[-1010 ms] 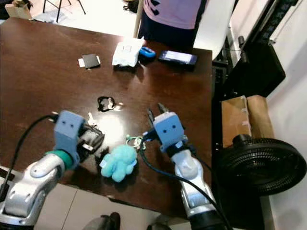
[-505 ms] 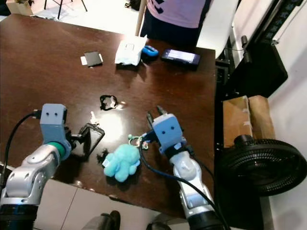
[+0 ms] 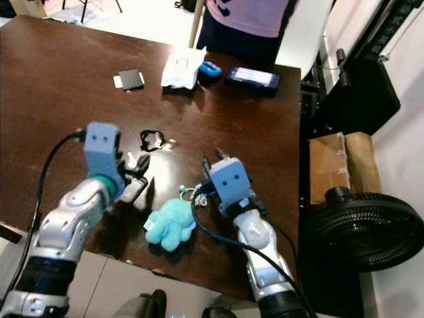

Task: Hang keys on a hook

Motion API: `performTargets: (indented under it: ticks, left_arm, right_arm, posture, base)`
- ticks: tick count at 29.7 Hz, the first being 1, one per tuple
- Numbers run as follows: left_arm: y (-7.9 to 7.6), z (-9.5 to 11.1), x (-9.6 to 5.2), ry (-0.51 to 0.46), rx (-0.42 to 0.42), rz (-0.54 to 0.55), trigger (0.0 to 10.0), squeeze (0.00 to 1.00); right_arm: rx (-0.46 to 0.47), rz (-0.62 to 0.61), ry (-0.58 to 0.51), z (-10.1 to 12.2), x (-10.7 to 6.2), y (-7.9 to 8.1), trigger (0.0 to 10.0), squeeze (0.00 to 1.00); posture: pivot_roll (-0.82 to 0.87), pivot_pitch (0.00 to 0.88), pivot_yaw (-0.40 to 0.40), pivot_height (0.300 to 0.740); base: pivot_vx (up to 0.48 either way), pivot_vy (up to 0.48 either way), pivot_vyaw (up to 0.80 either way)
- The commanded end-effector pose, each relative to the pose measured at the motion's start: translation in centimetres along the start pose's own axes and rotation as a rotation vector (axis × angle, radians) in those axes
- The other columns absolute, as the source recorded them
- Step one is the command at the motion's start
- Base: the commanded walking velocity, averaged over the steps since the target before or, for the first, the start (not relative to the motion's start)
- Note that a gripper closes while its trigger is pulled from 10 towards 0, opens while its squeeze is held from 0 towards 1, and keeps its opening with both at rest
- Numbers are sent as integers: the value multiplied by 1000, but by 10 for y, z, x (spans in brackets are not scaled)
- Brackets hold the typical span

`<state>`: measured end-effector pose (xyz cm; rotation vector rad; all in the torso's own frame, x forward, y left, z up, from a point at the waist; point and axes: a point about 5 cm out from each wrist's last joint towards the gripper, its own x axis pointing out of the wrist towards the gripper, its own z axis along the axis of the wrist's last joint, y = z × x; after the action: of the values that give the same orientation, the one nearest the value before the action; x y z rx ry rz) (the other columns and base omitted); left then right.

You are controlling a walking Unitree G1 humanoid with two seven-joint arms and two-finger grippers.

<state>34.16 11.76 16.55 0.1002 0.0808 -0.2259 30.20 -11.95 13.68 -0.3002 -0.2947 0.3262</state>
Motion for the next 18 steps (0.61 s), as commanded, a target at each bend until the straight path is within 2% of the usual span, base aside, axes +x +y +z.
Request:
performTargets:
  ticks: [1,3,4,6,8,11,18]
  left_arm:
    - [-3,-10,3,30,64,-2,10000,0]
    - [-4,-20,6,56,149,26,10000,0]
    - [-4,-20,6,56,149,26,10000,0]
    - [-4,-29,5,68,223,46,10000,0]
    - [-3,-35,5,77,252,61,10000,0]
    - [0,-46,3,94,295,79,10000,0]
    - [5,-55,-1,107,312,86,10000,0]
  right_arm:
    - [9,0,24,-7,-5,1,10000,0]
    - [10,-5,29,-8,-7,1,10000,0]
    - [10,-5,29,-8,-7,1,10000,0]
    - [10,-7,32,-8,-8,2,10000,0]
    - [10,-8,33,-9,-8,1,10000,0]
    - [10,-8,35,-9,-8,1,10000,0]
    - [8,-5,33,-9,-8,0,10000,0]
  posture:
    - [40,121,72,740]
    - [35,120,74,740]
    - [35,120,74,740]
    - [35,120,74,740]
    - [30,122,75,740]
    - [31,122,73,740]
    - [35,122,69,740]
  base:
    - [0,0,0]
    - [0,0,0]
    - [0,0,0]
    - [0,0,0]
    - [0,0,0]
    - [0,0,0]
    - [0,0,0]
